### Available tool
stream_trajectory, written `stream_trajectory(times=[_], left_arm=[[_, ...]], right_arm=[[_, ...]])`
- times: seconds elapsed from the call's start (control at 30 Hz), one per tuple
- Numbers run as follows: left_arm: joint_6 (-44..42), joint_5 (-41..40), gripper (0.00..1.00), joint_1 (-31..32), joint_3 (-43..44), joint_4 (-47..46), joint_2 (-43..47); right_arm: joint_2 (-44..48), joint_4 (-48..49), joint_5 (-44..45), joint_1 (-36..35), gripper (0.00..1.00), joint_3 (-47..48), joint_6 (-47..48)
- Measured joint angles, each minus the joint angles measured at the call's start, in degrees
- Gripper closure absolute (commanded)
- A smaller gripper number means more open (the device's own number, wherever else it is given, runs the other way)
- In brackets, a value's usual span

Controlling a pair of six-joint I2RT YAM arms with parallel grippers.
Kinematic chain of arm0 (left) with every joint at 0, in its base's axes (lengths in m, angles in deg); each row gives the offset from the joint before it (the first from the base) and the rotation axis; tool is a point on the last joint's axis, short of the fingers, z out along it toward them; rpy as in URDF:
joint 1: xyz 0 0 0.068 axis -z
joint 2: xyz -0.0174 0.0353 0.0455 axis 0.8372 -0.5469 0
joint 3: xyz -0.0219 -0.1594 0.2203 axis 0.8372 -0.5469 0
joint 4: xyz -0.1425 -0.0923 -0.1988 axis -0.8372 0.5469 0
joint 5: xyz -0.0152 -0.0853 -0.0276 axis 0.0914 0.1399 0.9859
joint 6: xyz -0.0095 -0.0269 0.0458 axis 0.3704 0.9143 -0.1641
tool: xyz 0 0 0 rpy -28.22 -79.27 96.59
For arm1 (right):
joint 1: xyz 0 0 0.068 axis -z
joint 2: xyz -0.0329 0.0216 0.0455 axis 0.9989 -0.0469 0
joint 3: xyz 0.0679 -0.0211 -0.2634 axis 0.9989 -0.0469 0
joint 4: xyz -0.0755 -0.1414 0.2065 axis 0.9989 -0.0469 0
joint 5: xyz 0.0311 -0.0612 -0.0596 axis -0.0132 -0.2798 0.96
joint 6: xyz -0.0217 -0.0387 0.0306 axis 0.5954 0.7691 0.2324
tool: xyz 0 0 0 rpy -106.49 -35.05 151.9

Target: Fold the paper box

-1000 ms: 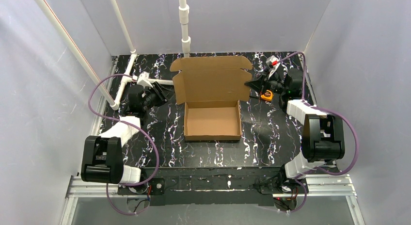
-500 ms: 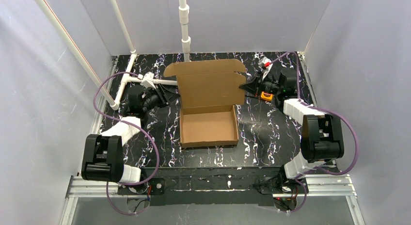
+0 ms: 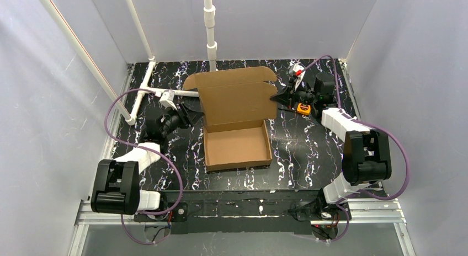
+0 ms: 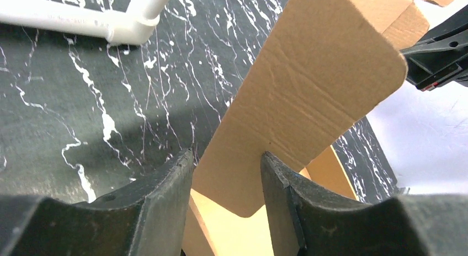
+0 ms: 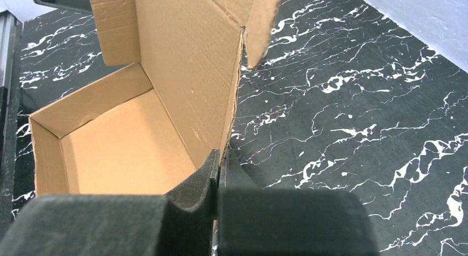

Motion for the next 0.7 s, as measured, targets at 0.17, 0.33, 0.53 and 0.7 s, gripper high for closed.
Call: stream_trajectory(times=[0.17,0.33,0.53,0.7], left_arm=[[-0.3,0.3,0.51,0.1,-0.5,-8.7,-3.5],[2.6,4.1,0.49,0.0,-0.5,-19.5,-9.6],[6.8,8.0,0.54,-0.1,-0.5,-28.1,-13.5],[8.3,8.8,0.59,-0.1,-0.5,-30.6,-13.9]], right_arm=[[0.1,-3.7,-1.3,0.0,0.99,1.2,3.8],[0.2,-6.8,-2.3,0.1,0.99,2.2,6.8],[0.2,-10.3,-3.2,0.0,0.99,4.2,9.4],[-0.3,-13.4,-0.7,-0.5,0.99,8.4,11.6]])
